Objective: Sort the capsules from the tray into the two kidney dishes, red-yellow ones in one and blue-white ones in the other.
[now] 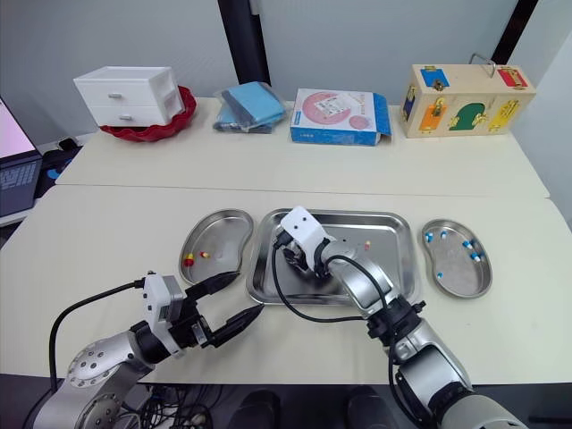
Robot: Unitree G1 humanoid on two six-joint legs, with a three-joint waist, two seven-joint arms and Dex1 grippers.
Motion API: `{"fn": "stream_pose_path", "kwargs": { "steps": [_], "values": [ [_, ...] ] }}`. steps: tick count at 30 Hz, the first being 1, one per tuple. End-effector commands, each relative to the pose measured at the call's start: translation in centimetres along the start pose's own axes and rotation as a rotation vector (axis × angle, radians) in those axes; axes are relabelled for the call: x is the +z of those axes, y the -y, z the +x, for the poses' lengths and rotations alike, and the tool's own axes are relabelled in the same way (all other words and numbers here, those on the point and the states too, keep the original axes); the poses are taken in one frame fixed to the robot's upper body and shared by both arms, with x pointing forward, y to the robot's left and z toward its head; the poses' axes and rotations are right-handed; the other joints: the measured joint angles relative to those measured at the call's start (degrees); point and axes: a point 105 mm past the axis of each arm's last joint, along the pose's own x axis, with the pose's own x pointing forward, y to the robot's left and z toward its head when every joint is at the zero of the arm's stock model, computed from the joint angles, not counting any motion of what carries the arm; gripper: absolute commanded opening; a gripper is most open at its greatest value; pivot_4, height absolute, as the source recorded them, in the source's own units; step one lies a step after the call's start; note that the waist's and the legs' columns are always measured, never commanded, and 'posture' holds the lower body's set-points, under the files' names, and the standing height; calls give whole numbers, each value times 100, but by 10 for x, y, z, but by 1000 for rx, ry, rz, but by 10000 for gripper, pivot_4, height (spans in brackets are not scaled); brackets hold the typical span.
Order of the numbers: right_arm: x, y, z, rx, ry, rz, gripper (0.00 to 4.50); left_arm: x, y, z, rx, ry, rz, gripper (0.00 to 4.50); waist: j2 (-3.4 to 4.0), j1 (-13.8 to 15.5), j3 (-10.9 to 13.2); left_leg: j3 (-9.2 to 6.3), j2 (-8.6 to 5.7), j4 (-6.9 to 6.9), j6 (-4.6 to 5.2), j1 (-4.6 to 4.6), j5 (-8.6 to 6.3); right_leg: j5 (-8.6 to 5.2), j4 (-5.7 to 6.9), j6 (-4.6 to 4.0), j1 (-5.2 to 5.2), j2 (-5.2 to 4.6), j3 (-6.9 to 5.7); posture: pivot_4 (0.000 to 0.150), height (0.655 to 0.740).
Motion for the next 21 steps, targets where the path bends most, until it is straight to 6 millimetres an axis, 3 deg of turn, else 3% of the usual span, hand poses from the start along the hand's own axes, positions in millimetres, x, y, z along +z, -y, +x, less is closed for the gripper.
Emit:
{"fn": "stream_pose_path", "kwargs": {
  "steps": [1, 4, 13, 21],
  "values": [
    [3, -4, 2, 14, 2, -21, 27075, 7, 3, -3, -10, 22, 35, 45000, 0, -3, 0, 1, 0, 0, 0, 1, 0, 0, 0, 0, 0, 0, 1, 1500, 7302],
    [2, -4, 3, 18, 0, -22, 22097, 4, 2, -6, -4, 18, 37, 45000, 0, -3, 0, 0, 0, -1, 0, 1, 0, 0, 0, 0, -1, 0, 0, 1500, 7302],
    [7, -10, 0, 37, 26, -106, 1372, 9, -5, -10, 20, 58, 76, 45000, 1, 0, 1, 1, 0, -1, 0, 0, 0, 0, -1, 0, -2, 0, 1, 1500, 7302],
    [29, -12, -19, 68, 114, -137, 62, 13, -7, -8, -4, 47, 76, 45000, 2, 5, 2, 3, 0, -14, 0, -3, 0, -1, -2, -1, -11, 0, 2, 1500, 7302]
  ]
}}
